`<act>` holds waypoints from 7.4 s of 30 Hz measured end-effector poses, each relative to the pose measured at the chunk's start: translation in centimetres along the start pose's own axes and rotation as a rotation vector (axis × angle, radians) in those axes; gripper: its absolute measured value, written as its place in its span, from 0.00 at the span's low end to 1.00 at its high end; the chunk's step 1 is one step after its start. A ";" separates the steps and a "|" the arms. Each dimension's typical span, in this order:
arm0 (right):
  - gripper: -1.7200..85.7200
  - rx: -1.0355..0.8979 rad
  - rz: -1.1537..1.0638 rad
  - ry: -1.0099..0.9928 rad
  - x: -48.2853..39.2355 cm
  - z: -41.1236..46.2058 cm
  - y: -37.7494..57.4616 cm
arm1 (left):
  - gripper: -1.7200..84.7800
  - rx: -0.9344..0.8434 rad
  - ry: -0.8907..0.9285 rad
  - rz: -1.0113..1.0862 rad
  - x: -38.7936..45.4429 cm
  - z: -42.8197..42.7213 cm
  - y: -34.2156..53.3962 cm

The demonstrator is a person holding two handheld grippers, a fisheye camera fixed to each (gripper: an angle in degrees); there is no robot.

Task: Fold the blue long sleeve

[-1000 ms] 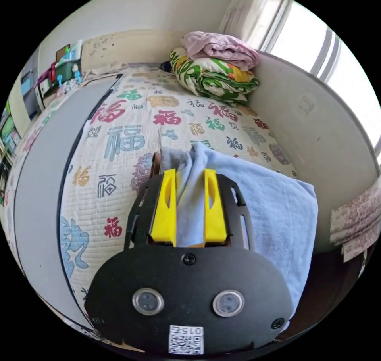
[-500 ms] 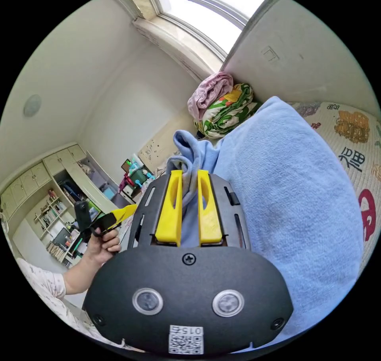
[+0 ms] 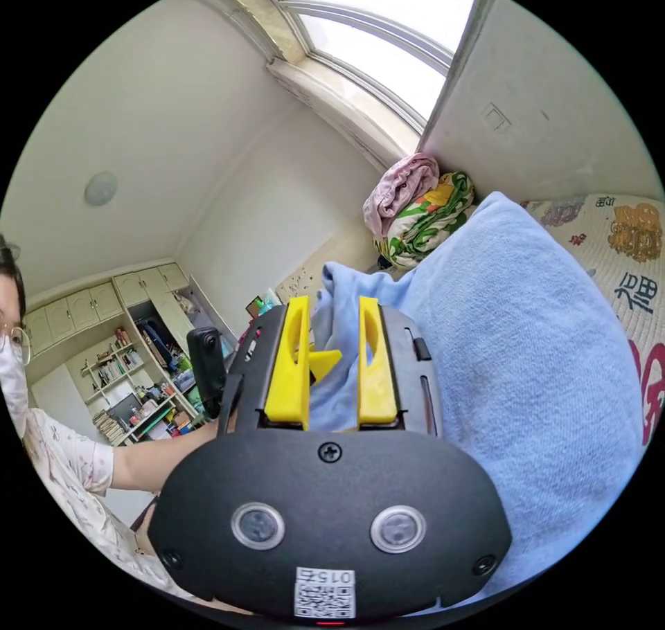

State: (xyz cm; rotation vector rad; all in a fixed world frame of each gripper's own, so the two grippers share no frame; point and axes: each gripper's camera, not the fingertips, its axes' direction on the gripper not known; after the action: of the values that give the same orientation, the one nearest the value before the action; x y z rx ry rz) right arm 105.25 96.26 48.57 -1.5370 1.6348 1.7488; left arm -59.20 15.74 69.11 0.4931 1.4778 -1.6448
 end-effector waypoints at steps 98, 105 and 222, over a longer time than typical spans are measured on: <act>0.08 -0.603 -0.152 0.138 -0.5 0.6 27.8 | 0.11 0.137 -0.817 -0.821 26.6 -94.5 87.8; 0.12 -0.747 0.019 0.221 12.3 -4.8 28.2 | 0.18 0.104 -0.774 -1.043 34.5 -98.0 96.3; 0.01 -1.098 -1.279 1.103 107.8 16.7 70.2 | 0.01 0.868 -0.432 -1.531 62.0 -80.8 90.0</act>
State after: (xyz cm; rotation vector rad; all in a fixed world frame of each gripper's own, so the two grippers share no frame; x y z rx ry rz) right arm 0.41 42.54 -5.77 -3.1662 -0.6568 0.8751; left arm -42.48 77.11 -51.04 -0.8109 0.5796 -3.2719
